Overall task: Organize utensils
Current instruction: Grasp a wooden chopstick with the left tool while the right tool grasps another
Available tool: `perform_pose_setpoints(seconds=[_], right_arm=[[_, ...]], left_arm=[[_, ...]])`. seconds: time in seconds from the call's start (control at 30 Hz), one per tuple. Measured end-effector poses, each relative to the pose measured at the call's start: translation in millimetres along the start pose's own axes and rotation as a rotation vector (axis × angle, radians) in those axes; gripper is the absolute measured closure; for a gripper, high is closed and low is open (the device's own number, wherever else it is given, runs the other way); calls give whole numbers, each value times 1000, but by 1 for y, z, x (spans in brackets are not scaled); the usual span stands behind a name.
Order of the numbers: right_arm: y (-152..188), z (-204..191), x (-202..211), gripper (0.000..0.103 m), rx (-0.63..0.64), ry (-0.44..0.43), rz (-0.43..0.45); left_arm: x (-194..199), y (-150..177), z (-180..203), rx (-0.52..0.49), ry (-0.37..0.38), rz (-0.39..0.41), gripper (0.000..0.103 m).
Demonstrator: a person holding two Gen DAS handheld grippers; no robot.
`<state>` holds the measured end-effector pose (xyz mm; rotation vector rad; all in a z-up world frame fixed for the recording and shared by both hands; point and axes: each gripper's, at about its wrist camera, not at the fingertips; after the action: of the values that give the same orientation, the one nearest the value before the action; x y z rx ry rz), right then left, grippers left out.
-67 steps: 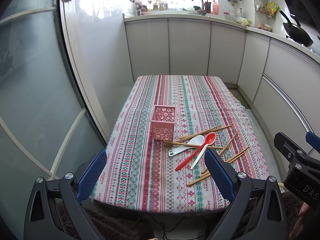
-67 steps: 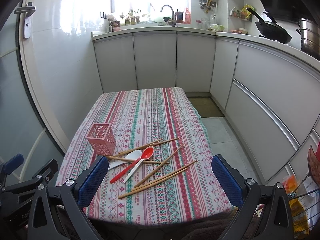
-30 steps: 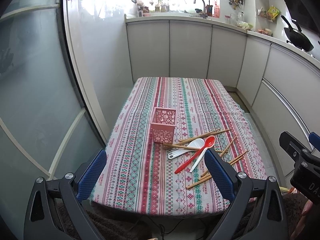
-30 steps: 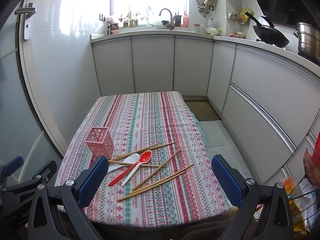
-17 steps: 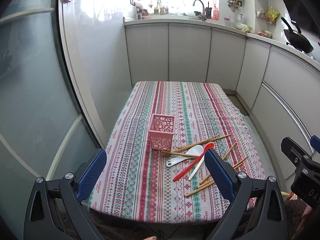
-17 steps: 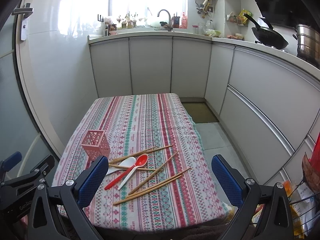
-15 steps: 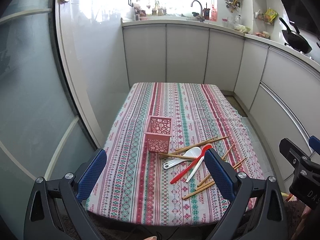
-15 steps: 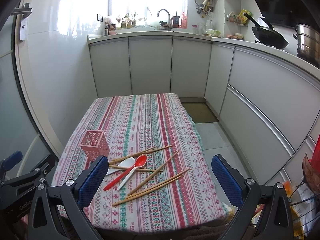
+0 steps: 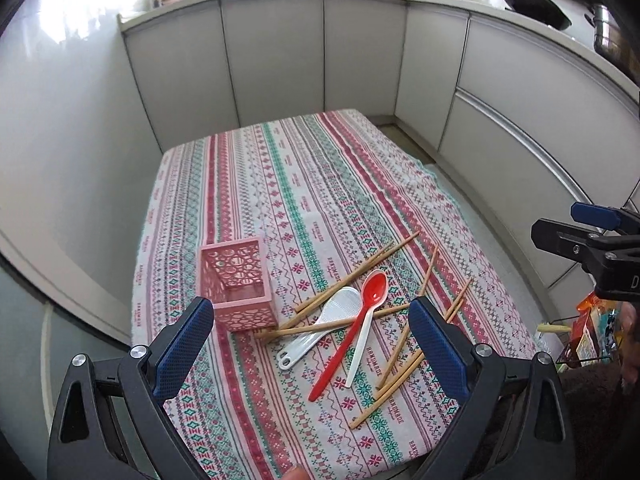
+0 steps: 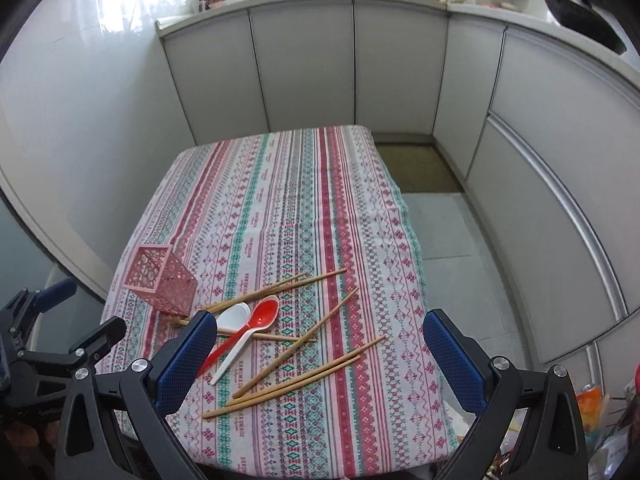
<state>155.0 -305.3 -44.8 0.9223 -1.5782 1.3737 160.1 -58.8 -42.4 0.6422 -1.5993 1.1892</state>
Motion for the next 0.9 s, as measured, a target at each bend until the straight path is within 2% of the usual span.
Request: perform_pose_setpoints(seconds=[0.2, 0.3, 0.43, 0.5, 0.6, 0.73, 0.83, 0.9], right_arm=[[-29, 30, -76, 0, -73, -35, -148], [-35, 45, -112, 10, -117, -39, -255], [-41, 61, -131, 12, -167, -130, -302], [-41, 66, -142, 12, -182, -151, -330], [-42, 72, -155, 16, -204, -173, -376], [-42, 82, -162, 17, -242, -202, -384], [-39, 88, -164, 17, -253, -213, -388], [-37, 91, -165, 17, -263, -221, -390]], left_arm=[[-70, -47, 5, -12, 129, -128, 17], [-103, -64, 18, -58, 175, -180, 27], [-146, -85, 36, -102, 234, -234, 37], [-168, -95, 45, -126, 241, -267, 47], [-192, -103, 61, -168, 217, -295, 55], [-214, -110, 72, -180, 226, -315, 58], [-229, -111, 77, -181, 222, -340, 66], [-235, -112, 78, -171, 206, -345, 77]])
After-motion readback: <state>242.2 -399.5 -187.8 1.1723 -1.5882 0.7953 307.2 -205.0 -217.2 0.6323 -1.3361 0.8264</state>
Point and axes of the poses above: each gripper's, at about its wrist camera, not at the fingertips, and x roughly against the way its jaws point, z to its right, y to its underside, and after that the axes turned 15 degrees about -z, right-handed
